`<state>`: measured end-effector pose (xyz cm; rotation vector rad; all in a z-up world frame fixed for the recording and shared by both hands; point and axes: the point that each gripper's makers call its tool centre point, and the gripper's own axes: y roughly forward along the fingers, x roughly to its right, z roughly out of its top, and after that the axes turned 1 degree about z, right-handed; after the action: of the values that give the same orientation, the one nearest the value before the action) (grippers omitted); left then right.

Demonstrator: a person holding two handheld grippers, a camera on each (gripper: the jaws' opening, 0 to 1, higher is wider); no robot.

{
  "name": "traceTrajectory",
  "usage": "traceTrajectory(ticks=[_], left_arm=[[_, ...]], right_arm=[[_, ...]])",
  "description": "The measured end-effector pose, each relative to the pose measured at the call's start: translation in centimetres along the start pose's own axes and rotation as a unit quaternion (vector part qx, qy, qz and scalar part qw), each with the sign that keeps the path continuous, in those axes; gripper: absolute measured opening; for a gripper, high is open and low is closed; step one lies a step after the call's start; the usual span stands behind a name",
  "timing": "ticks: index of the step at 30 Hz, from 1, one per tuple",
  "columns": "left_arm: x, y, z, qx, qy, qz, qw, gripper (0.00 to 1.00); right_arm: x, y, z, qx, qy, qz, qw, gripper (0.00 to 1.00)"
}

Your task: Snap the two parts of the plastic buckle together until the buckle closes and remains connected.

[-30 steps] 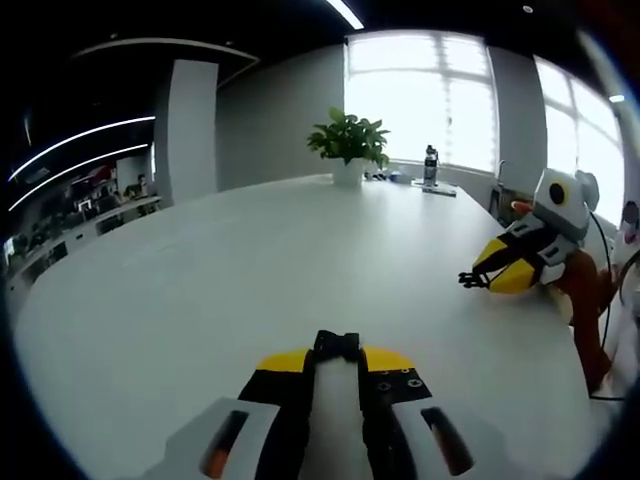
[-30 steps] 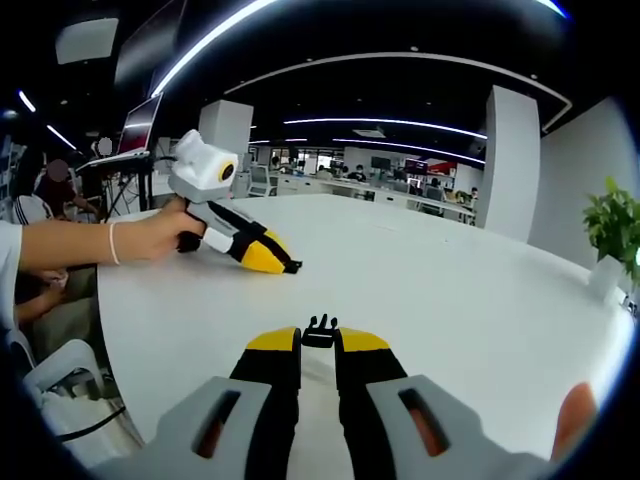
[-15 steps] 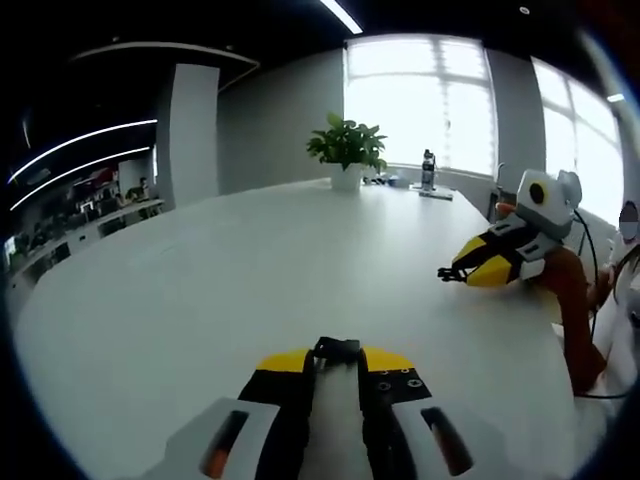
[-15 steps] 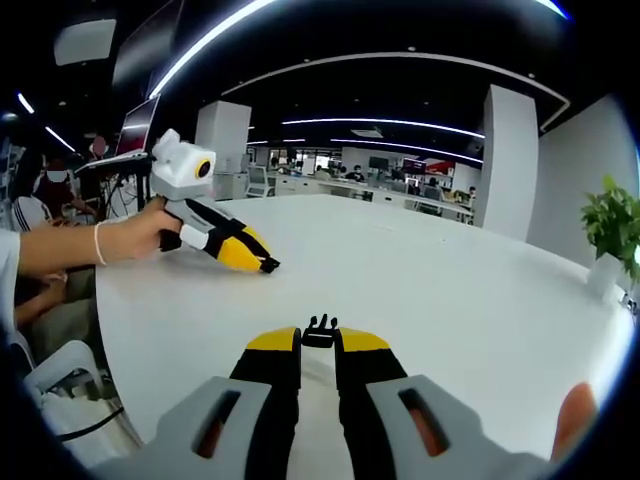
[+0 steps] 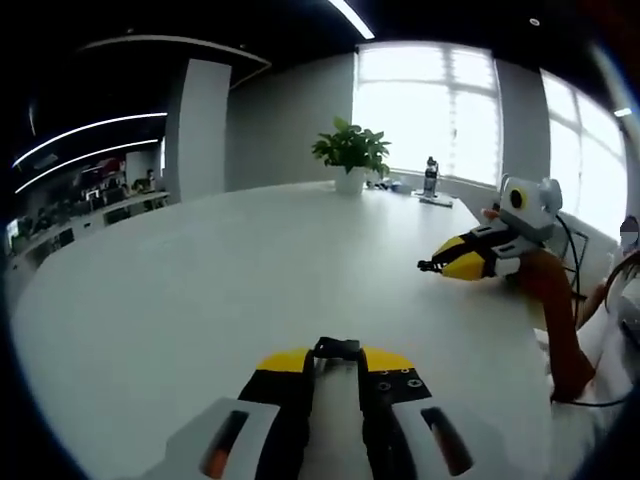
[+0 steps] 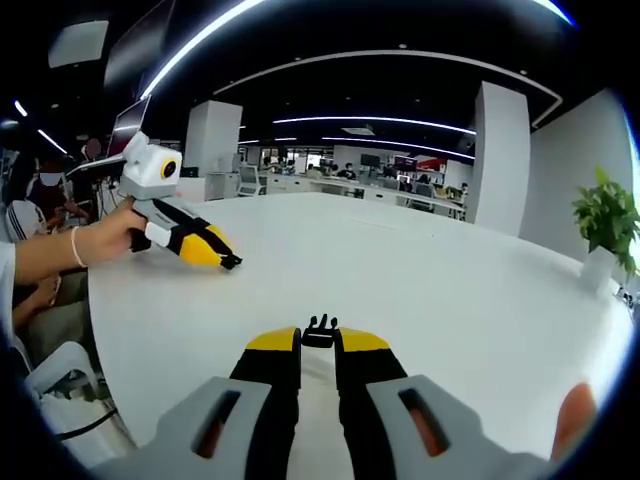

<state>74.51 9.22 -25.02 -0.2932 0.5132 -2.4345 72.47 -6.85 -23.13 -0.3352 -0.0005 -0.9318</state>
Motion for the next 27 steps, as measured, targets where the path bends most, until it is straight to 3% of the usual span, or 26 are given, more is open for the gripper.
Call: traceTrajectory(ticks=[11,27], left_arm=[[-0.4,-1.1,-1.0,-0.018,0.019,0.023,0.9994,0.17],[-0.2,-2.4,-1.9,-0.011,-0.012,0.039,0.9991,0.17]], right_arm=[[0.1,0.0,-0.2,-0.004,-0.002,-0.006,1.0000,0.13],[0.1,0.1,-0.2,-0.006,-0.005,-0.007,0.9999,0.13]])
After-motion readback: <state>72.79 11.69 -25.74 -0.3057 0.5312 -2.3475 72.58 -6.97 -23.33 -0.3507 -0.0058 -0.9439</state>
